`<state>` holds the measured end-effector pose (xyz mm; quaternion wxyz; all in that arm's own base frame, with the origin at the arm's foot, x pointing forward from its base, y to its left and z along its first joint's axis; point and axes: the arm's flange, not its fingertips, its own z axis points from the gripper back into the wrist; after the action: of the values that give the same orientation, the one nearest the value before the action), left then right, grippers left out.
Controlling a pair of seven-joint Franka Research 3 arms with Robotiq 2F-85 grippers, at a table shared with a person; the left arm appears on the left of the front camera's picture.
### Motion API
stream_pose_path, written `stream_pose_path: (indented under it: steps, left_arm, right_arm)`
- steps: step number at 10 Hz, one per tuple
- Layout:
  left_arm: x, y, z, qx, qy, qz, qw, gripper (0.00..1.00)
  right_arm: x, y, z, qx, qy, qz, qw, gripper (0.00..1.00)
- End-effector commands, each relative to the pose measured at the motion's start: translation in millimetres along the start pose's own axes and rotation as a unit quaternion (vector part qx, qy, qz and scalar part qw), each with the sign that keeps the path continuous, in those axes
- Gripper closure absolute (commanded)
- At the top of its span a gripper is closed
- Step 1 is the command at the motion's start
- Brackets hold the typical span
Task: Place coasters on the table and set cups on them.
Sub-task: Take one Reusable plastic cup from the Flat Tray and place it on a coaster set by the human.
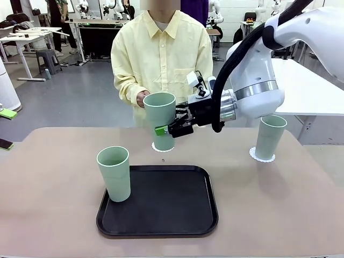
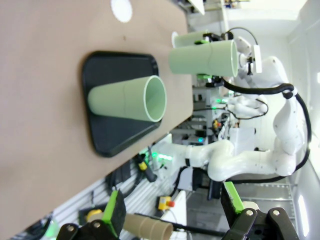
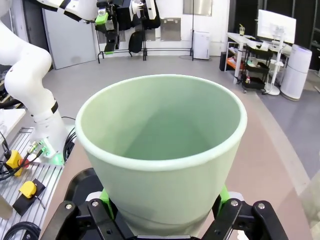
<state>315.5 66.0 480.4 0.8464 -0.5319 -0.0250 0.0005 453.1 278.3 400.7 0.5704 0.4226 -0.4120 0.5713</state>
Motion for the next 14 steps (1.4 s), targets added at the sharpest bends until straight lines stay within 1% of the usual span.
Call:
stream_pose_path:
  steps: [1, 2, 3, 4, 5, 6, 7, 9, 10, 11, 12, 14]
  left_arm:
    - [0, 0, 1, -0.010, -0.003, -0.009, 1.000, 0.00]
    - [0, 0, 1, -0.010, -0.003, -0.009, 1.000, 0.00]
    - [0, 0, 1, -0.010, -0.003, -0.009, 1.000, 0.00]
    - [0, 0, 1, -0.010, -0.003, -0.009, 1.000, 0.00]
    - [0, 0, 1, -0.010, -0.003, -0.009, 1.000, 0.00]
    - [0, 0, 1, -0.010, -0.003, -0.009, 1.000, 0.00]
    - [0, 0, 1, -0.010, -0.003, -0.009, 1.000, 0.00]
    - [0, 0, 1, -0.010, -0.003, -0.009, 1.000, 0.00]
    - [0, 0, 1, -0.010, -0.003, -0.009, 1.000, 0.00]
    - [0, 0, 1, -0.010, -0.003, -0.009, 1.000, 0.00]
    - [0, 0, 1, -0.010, -0.003, -0.009, 1.000, 0.00]
    - [0, 0, 1, -0.010, -0.003, -0.009, 1.000, 0.00]
  right_arm:
    - [-3, -2, -2, 0.009, -0.008, 0.015, 1.000, 1.00]
    - [-3, -2, -2, 0.009, -0.008, 0.015, 1.000, 1.00]
    - [0, 0, 0, 0.002, -0.001, 0.003, 1.000, 0.15]
    - [4, -15, 4, -0.011, -0.008, -0.004, 1.000, 0.15]
    - [7, -36, 7, -0.031, -0.001, -0.017, 0.999, 0.15]
    - [7, -60, 9, -0.037, 0.000, -0.040, 0.999, 0.15]
    - [5, -88, 10, -0.031, -0.008, -0.056, 0.998, 0.15]
    - [2, -131, 8, -0.016, -0.008, -0.079, 0.997, 0.15]
    - [2, -149, 7, 0.015, -0.003, -0.084, 0.996, 0.15]
    - [3, -167, 6, 0.019, 0.012, -0.084, 0.996, 0.15]
    - [2, -179, 7, 0.018, 0.009, -0.081, 0.997, 0.15]
    - [-1, -189, 10, 0.015, 0.010, -0.086, 0.996, 0.15]
